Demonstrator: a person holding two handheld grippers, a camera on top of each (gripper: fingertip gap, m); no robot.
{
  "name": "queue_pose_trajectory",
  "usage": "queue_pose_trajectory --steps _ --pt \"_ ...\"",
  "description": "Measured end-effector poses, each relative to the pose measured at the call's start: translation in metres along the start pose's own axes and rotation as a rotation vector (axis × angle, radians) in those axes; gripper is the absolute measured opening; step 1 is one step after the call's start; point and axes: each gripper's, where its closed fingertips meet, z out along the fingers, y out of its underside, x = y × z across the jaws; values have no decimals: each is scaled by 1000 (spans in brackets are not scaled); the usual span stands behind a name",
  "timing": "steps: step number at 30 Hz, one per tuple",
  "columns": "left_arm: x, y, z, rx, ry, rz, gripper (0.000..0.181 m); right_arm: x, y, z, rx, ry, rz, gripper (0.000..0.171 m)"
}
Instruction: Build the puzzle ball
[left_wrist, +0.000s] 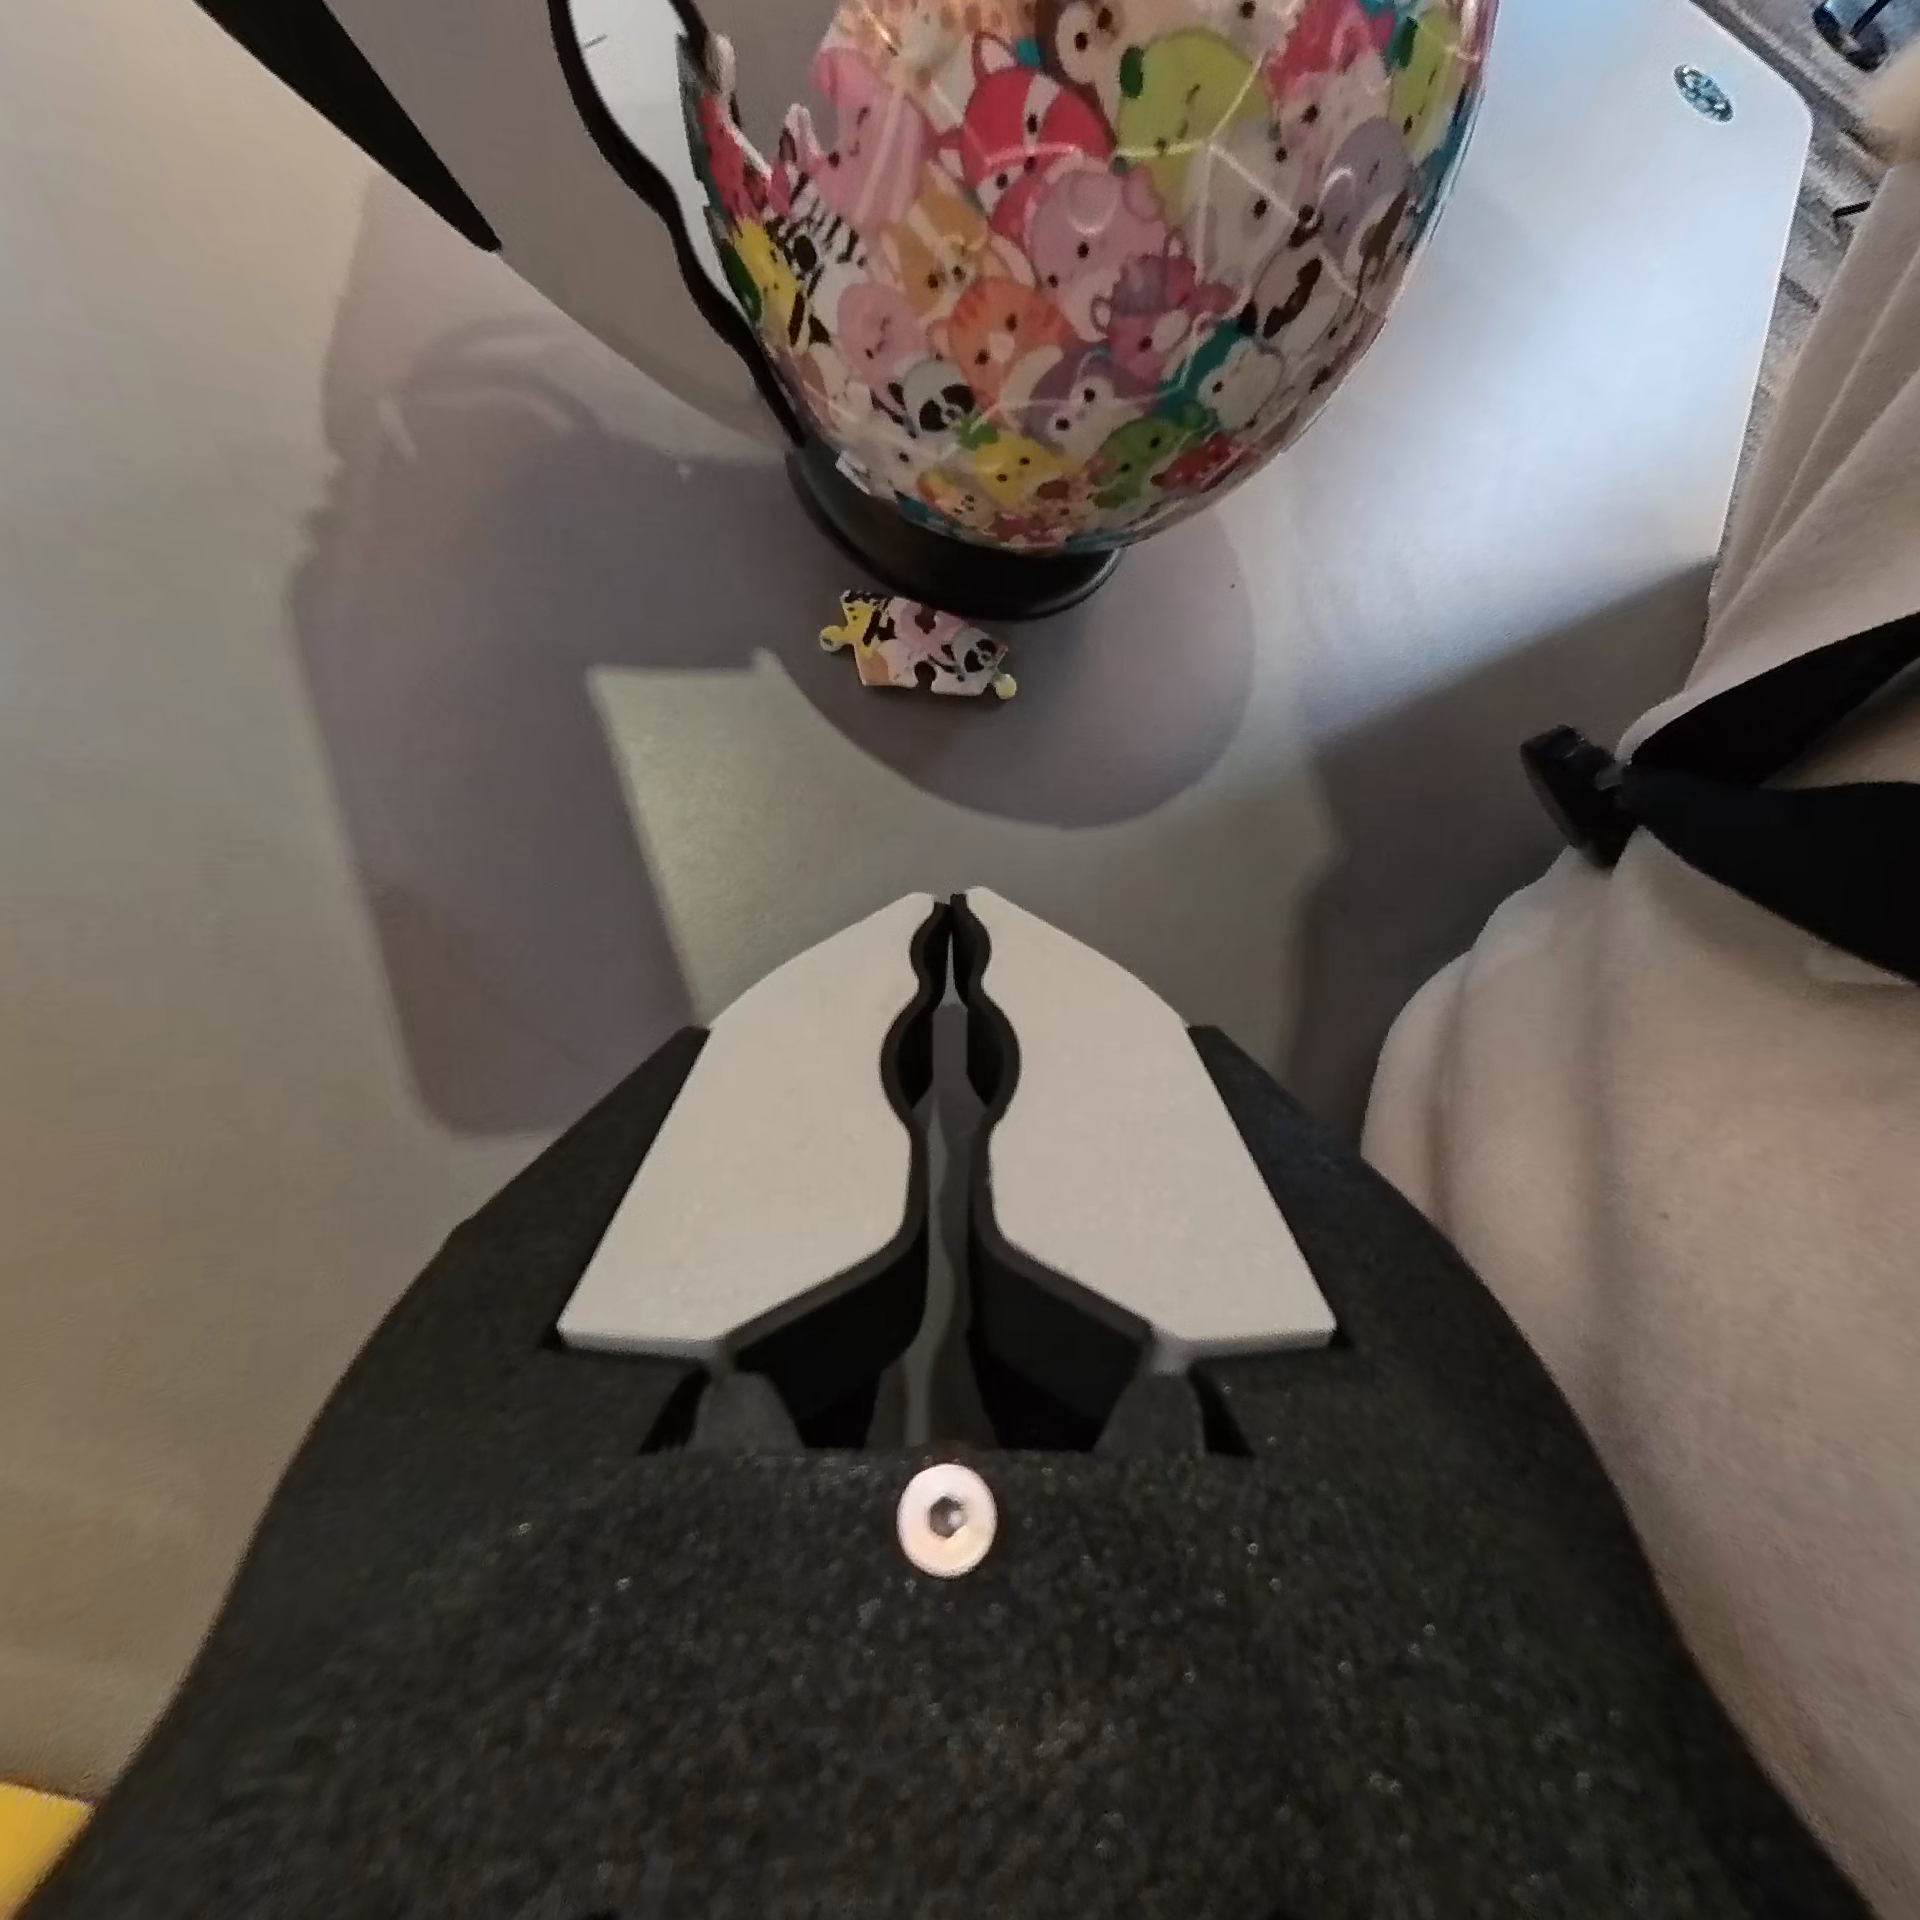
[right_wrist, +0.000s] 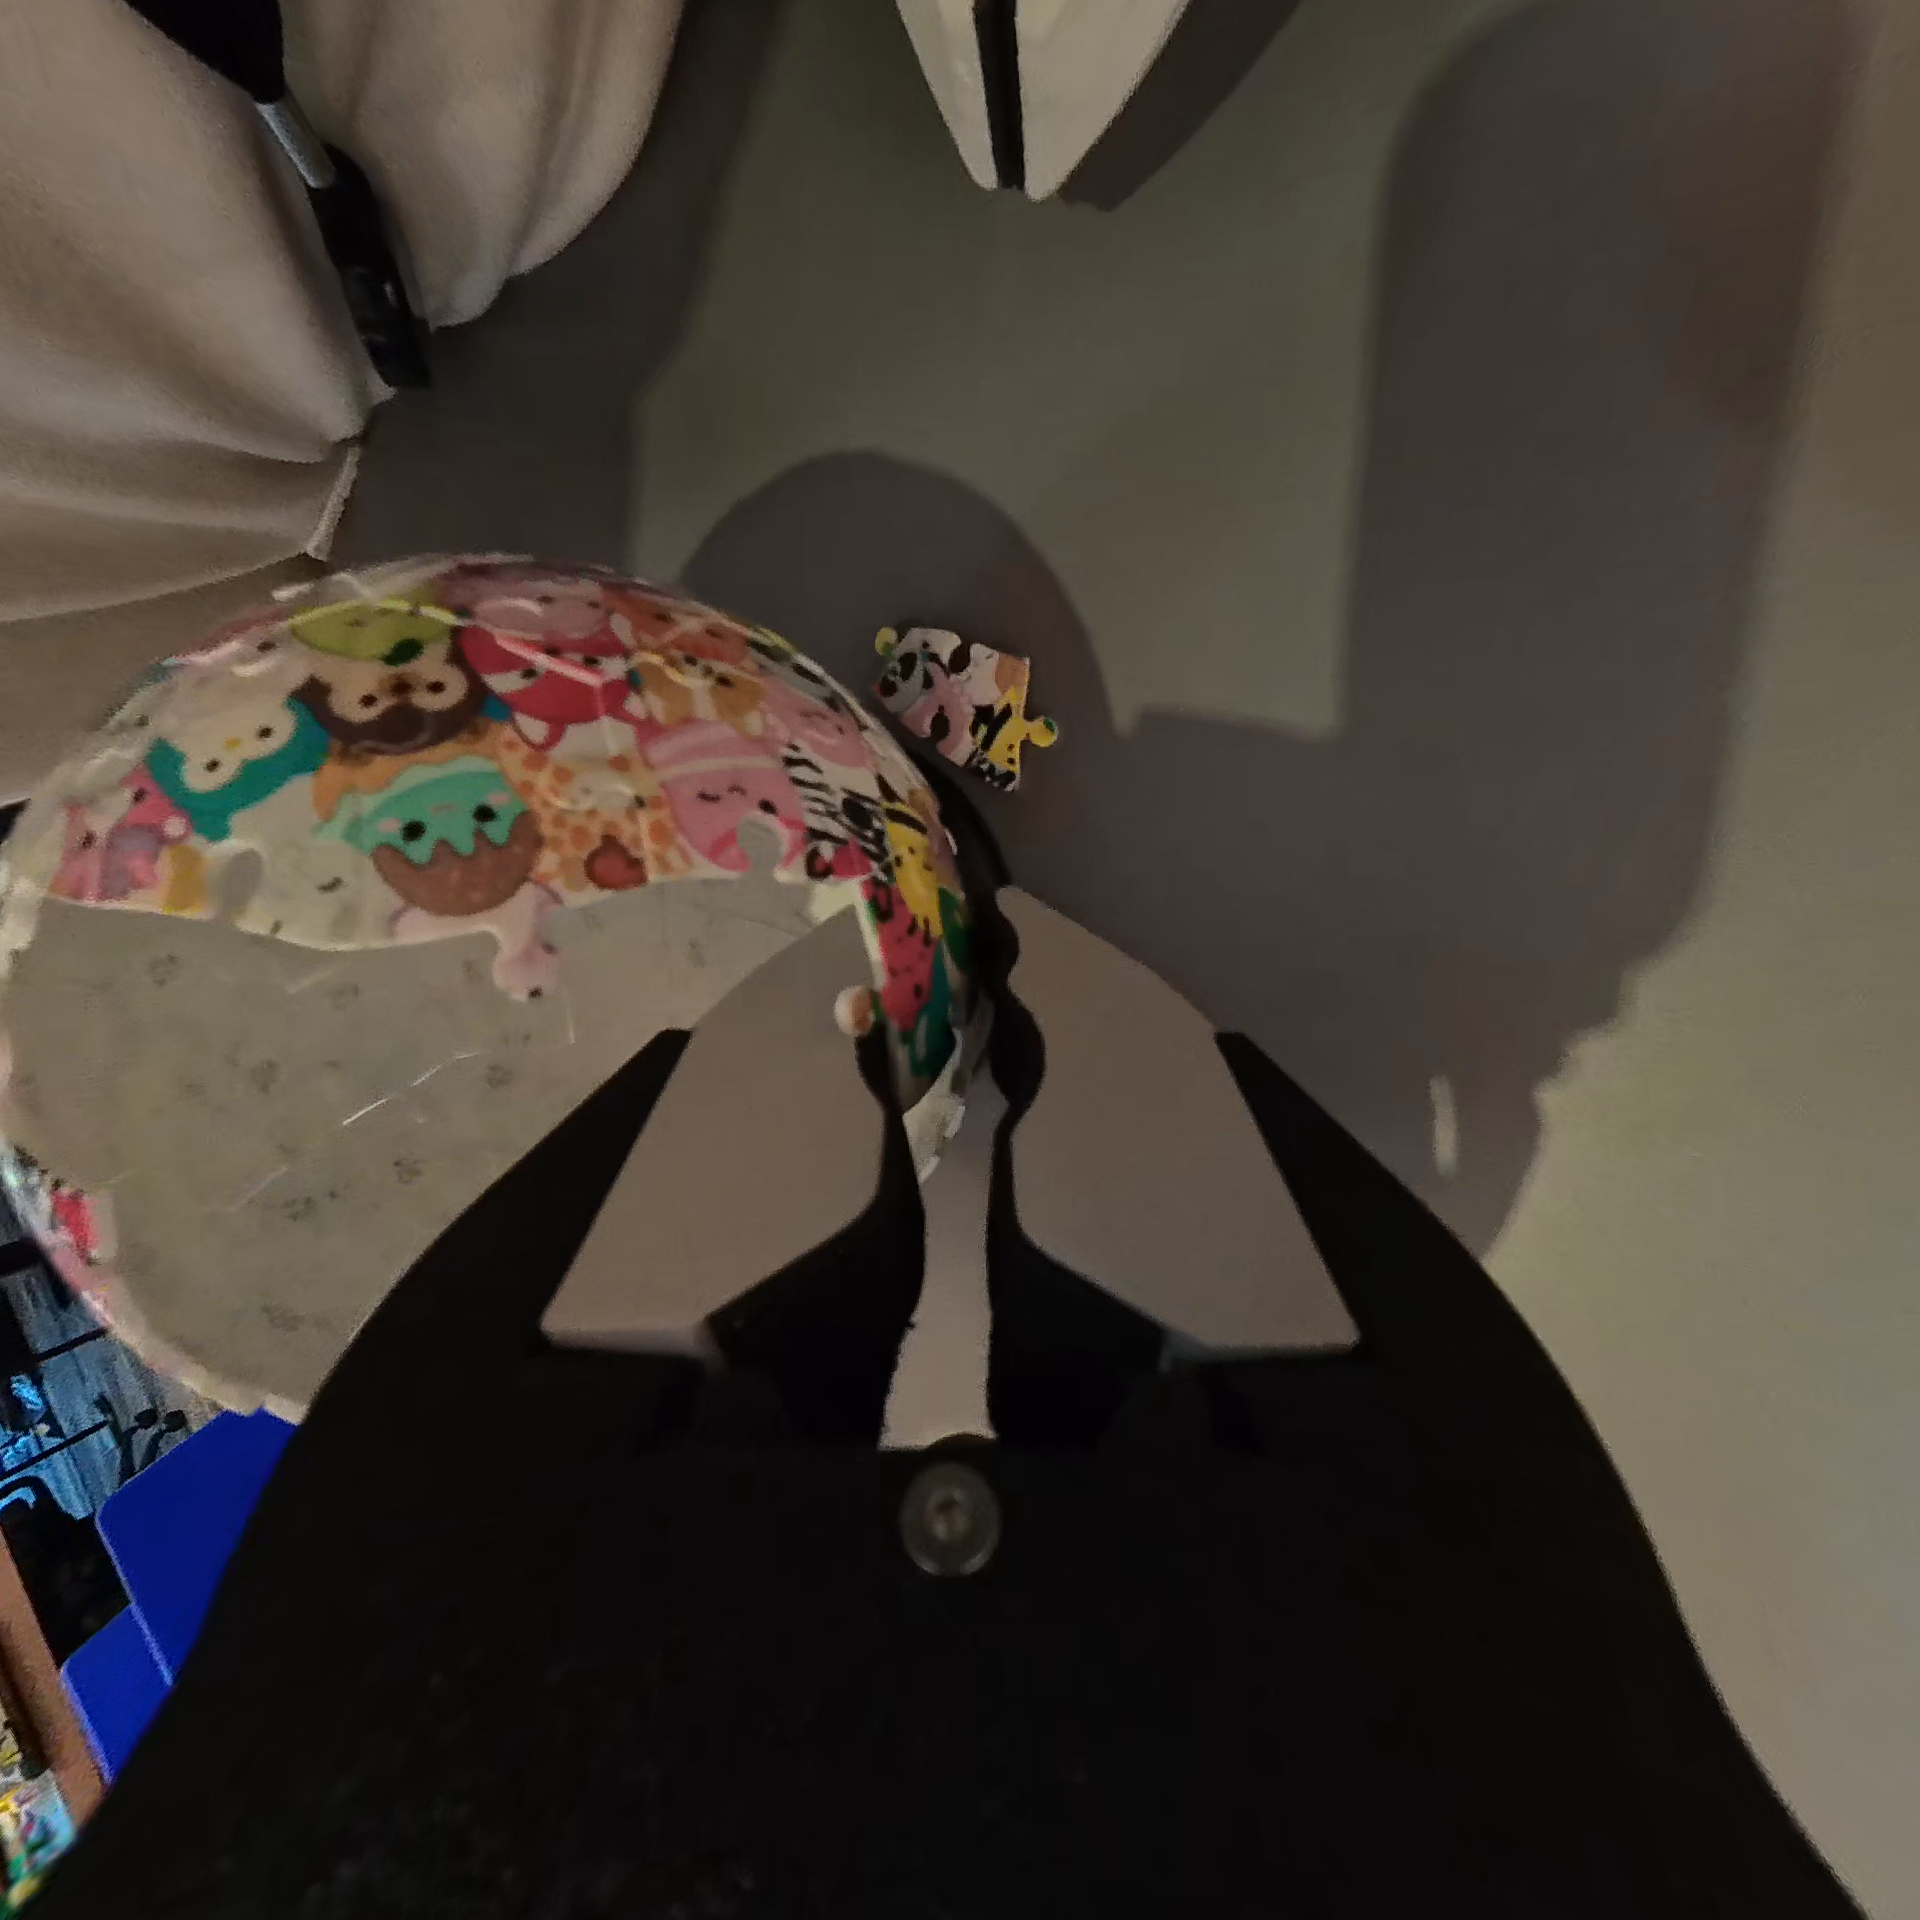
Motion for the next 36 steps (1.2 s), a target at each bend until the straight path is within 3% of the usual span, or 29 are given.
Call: queue_pose_trajectory --steps 7,20,28,36 --pt "-3 0 0 -3 -5 7 0 -1 -6 -6 3 -48 -68 22" --pt "-6 -1 0 -18 -15 51 0 -7 -10 -10 -2 -245 -100 27" --pt "-6 3 1 -34 -38 78 0 -2 -17 -12 37 -213 -203 39" --pt "-7 13 0 -70 -72 105 0 -10 -19 -14 -117 -252 -233 33"
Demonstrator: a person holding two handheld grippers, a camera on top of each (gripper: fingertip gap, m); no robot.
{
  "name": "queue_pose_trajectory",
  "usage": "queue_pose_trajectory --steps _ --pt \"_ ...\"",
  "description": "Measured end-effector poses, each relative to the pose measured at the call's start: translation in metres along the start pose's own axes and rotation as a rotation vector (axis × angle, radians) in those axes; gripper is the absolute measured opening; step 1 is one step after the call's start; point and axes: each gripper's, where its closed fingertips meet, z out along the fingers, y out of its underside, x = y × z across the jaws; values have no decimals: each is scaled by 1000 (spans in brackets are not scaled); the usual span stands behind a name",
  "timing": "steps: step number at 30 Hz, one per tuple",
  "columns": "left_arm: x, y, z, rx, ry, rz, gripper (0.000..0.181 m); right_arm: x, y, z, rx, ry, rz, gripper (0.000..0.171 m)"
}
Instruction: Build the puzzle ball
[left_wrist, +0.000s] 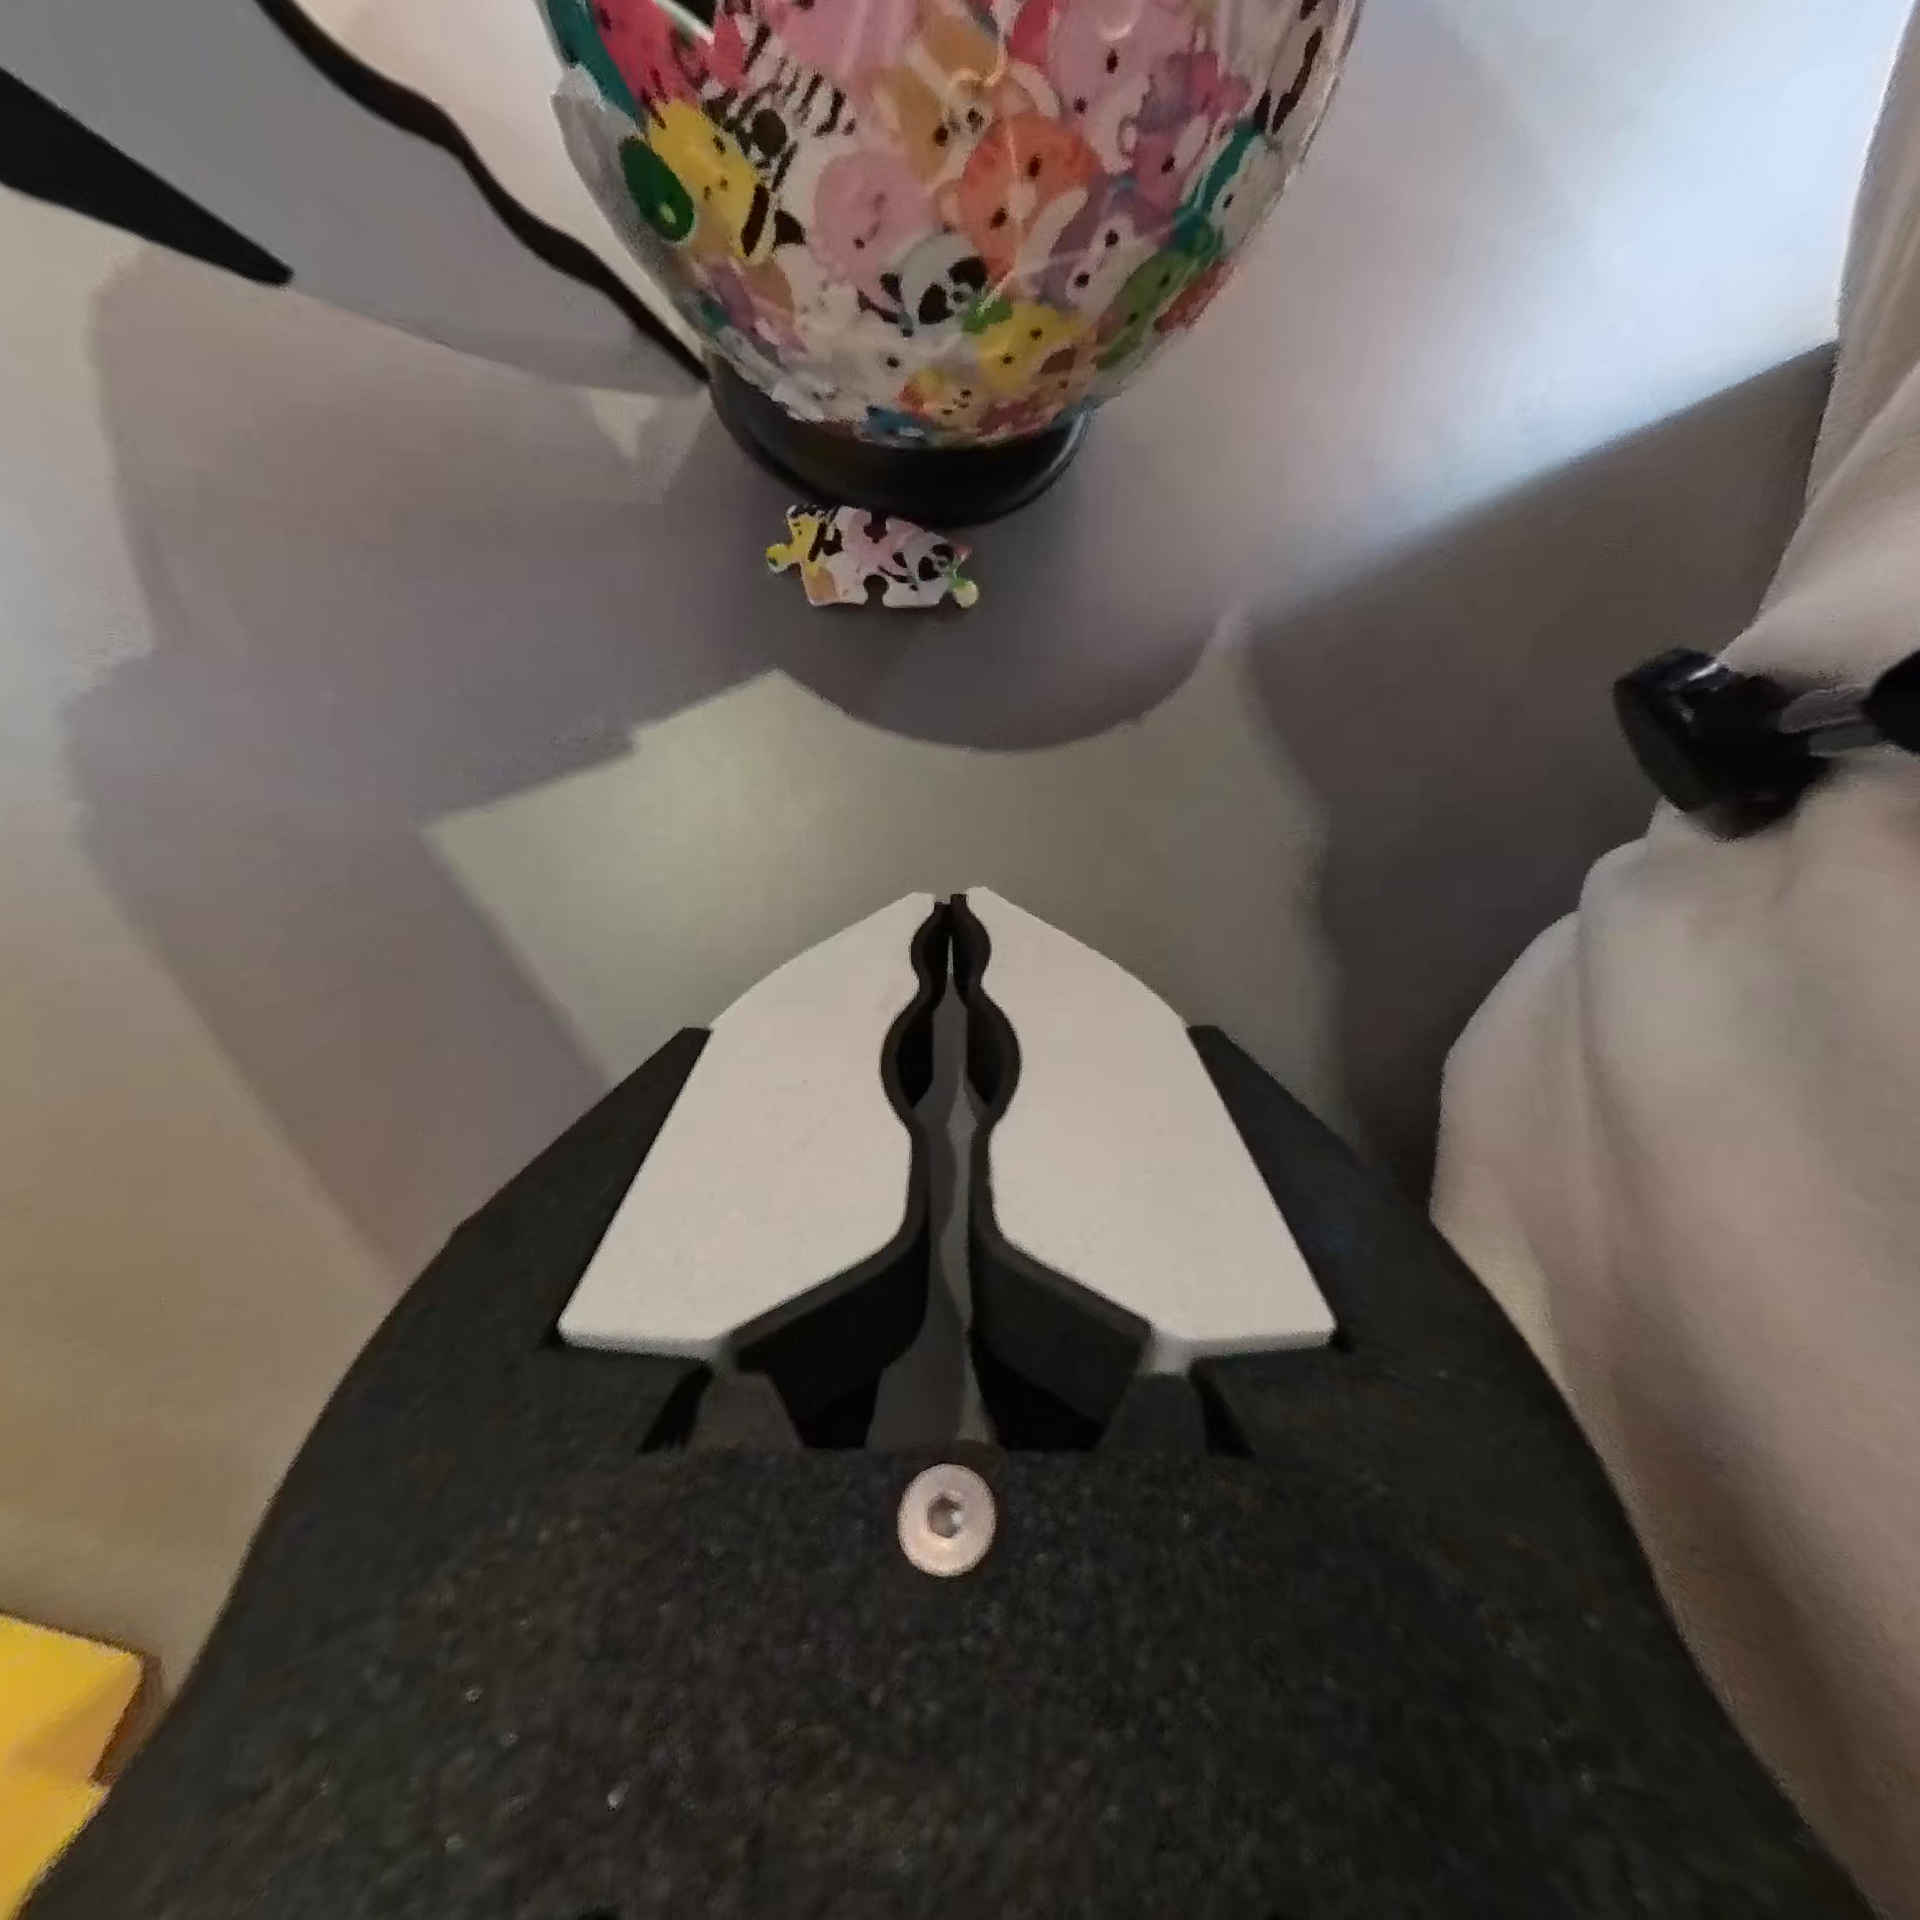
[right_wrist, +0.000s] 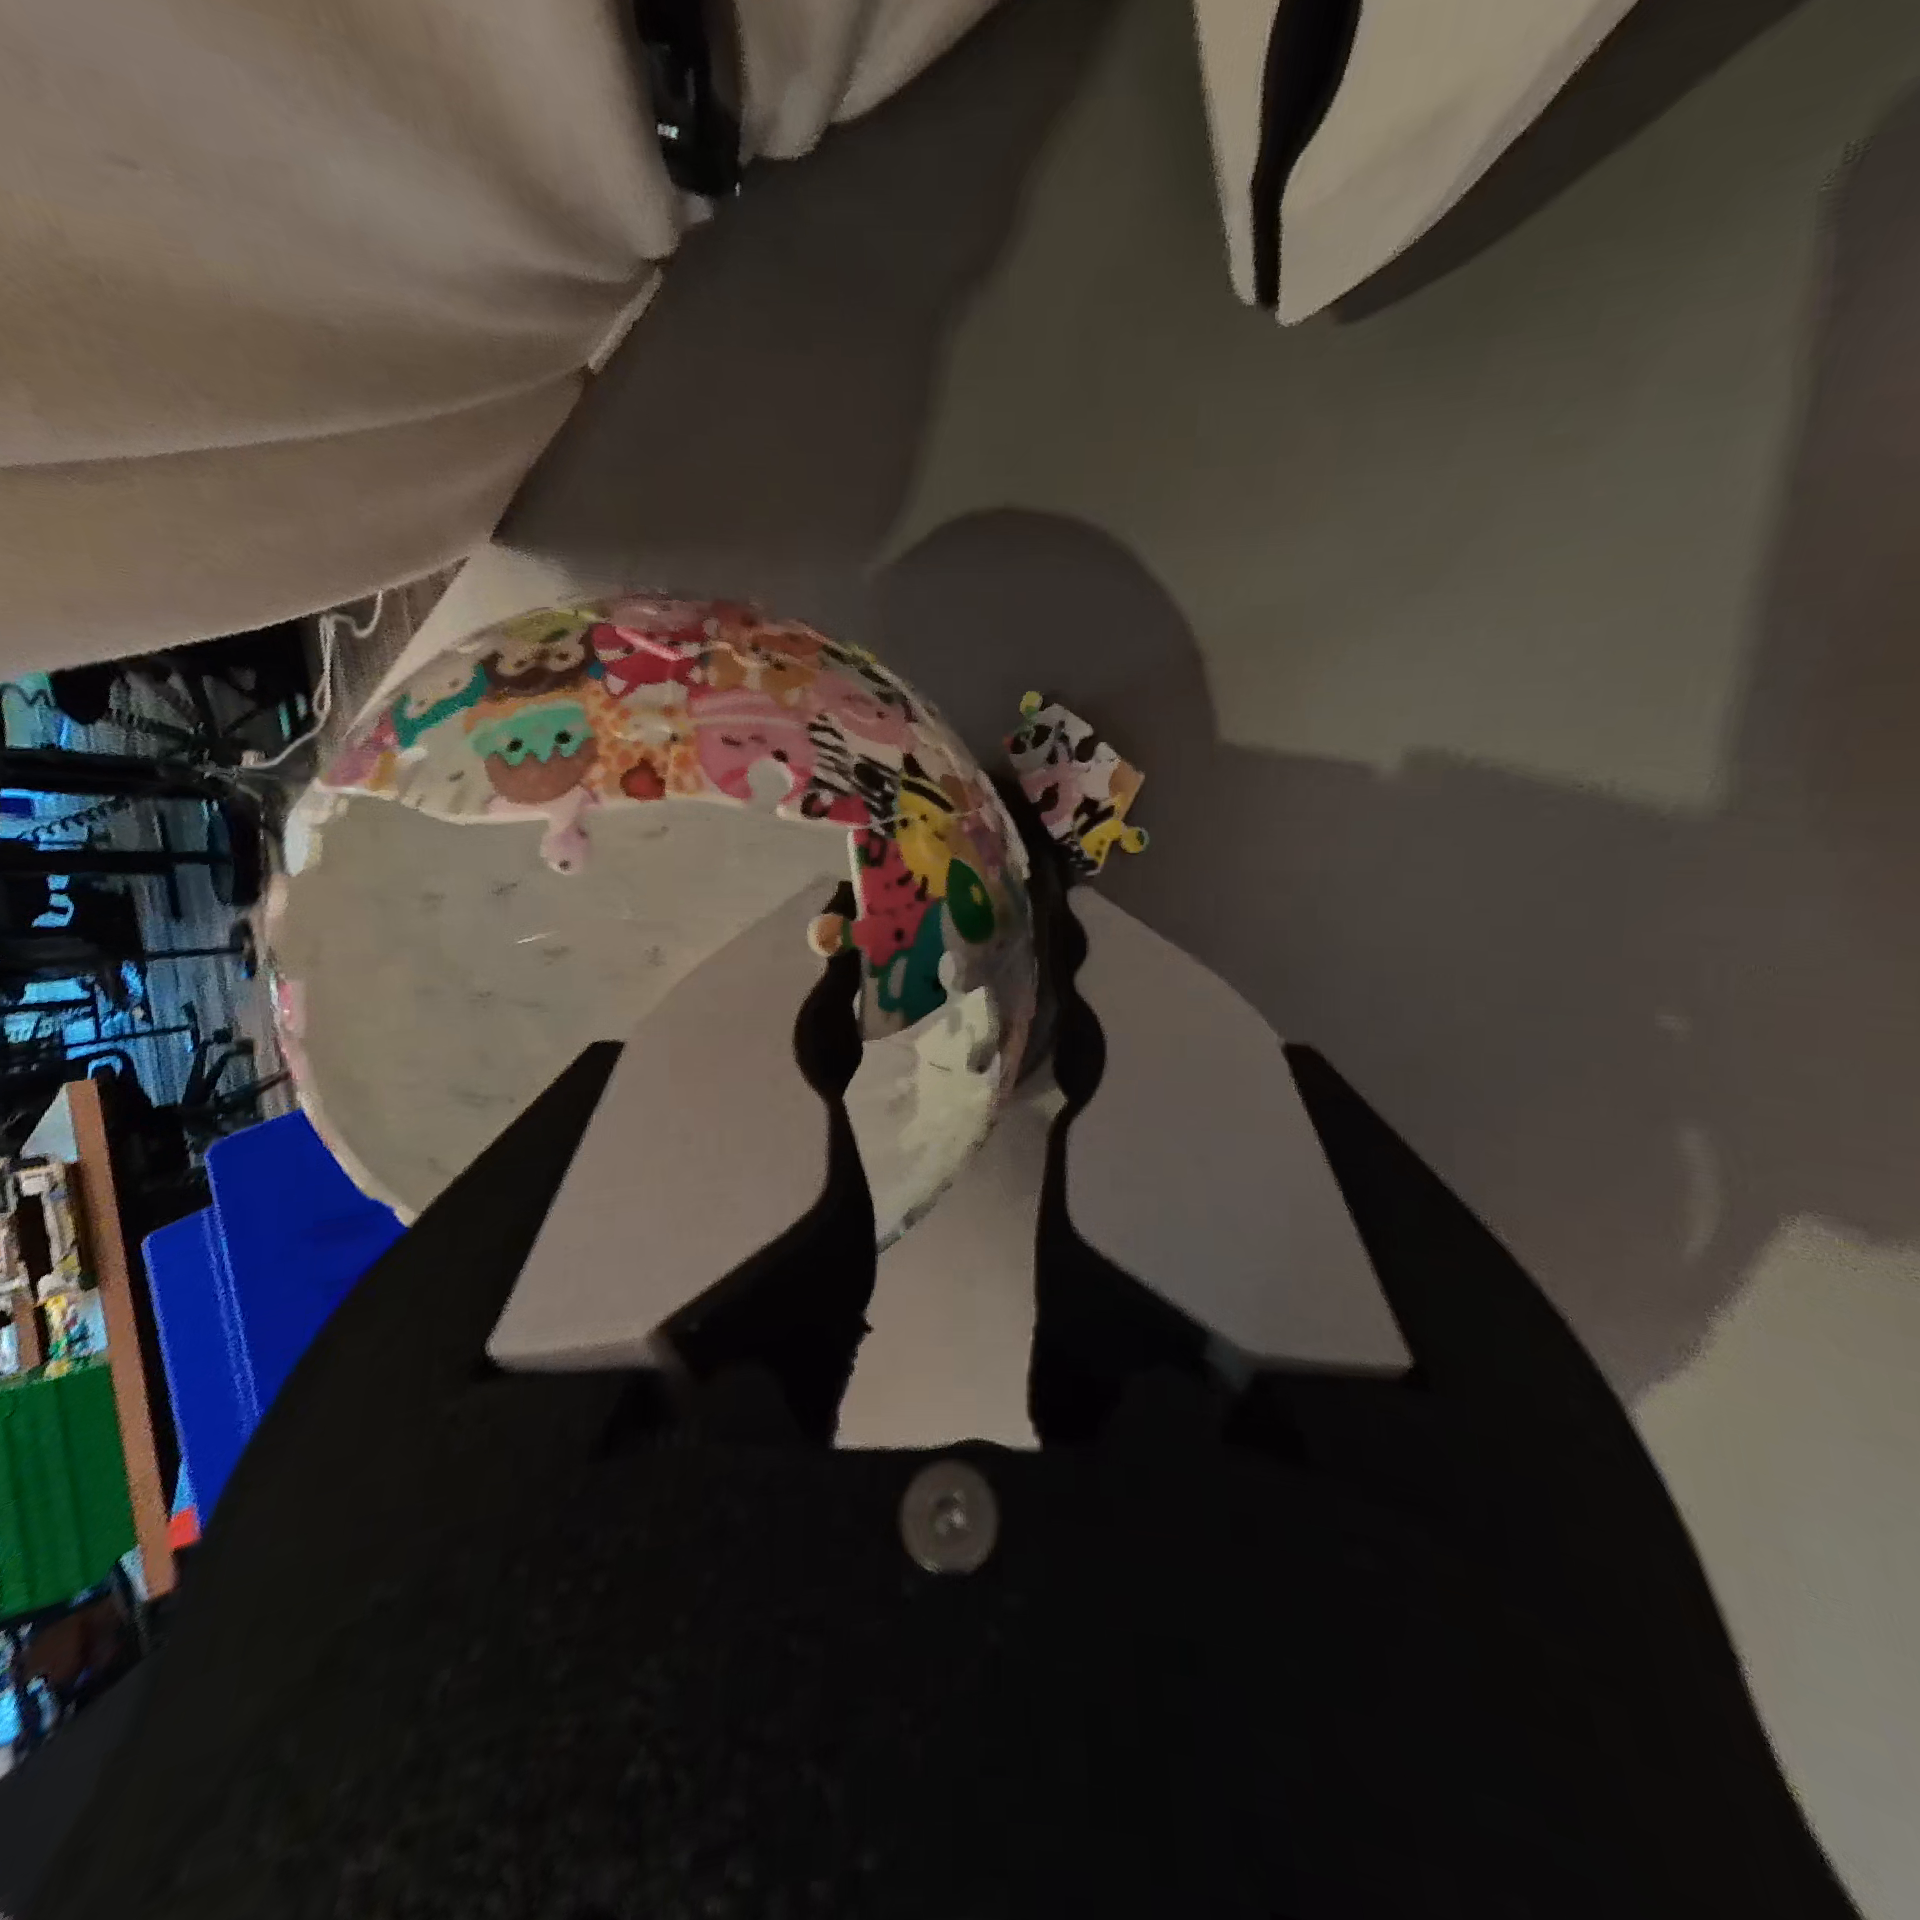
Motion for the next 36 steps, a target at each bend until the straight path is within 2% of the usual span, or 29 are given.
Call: queue_pose_trajectory --steps 8,16,36 --pt "-1 6 -11 8 -41 1 0 -3 -3 8 -53 7 -26 43" --pt "5 21 -15 -29 -83 50 0 -2 -6 13 -77 -52 -49 33" --pt "12 21 -17 -41 -95 73 0 0 1 14 -161 -10 -90 25"
